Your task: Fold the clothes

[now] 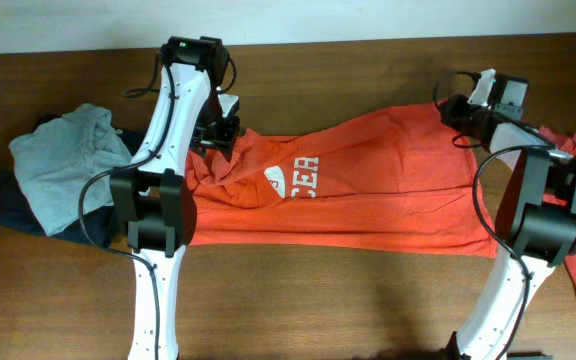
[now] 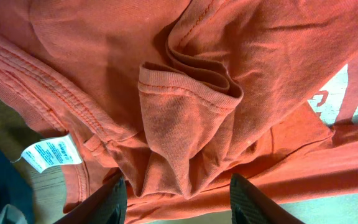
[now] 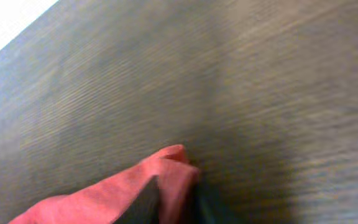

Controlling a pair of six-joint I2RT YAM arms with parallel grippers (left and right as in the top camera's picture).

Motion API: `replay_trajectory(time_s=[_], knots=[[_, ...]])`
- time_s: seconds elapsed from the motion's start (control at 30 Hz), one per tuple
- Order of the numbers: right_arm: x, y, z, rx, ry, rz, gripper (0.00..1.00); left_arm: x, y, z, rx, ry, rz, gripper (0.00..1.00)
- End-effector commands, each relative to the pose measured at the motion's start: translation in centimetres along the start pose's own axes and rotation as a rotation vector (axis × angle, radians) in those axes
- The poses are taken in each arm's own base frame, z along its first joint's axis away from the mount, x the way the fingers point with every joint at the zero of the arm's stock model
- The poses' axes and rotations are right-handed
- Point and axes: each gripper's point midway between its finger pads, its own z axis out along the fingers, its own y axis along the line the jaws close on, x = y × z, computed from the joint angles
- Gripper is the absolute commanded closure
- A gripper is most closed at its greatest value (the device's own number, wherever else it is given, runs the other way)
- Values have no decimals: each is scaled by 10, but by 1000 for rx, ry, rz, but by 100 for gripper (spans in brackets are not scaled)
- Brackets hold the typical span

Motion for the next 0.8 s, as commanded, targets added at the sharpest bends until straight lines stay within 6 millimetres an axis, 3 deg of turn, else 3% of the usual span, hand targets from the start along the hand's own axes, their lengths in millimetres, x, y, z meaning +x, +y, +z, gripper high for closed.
replay_trajectory(time_s=[0.0, 0.07, 0.17, 0.3, 0.53, 0.77], knots=[[-20, -6, -9, 0, -20, 14, 86, 4, 1, -20, -9, -39, 6, 49], [-31, 3, -20, -37, -20, 4, 89, 4, 1, -20, -9, -39, 6, 57], [-44, 18, -52, -75, 8, 1, 95, 5, 5, -27, -9, -57, -4, 58], [-41, 26, -80, -58, 57, -9, 96, 8, 16, -46, -8, -104, -36, 57], [-14, 29, -116, -1, 189, 40, 96, 17, 31, -80, -12, -185, -70, 57], [31, -9, -142, 259, 368, 74, 96, 20, 34, -90, -13, -210, -76, 56]])
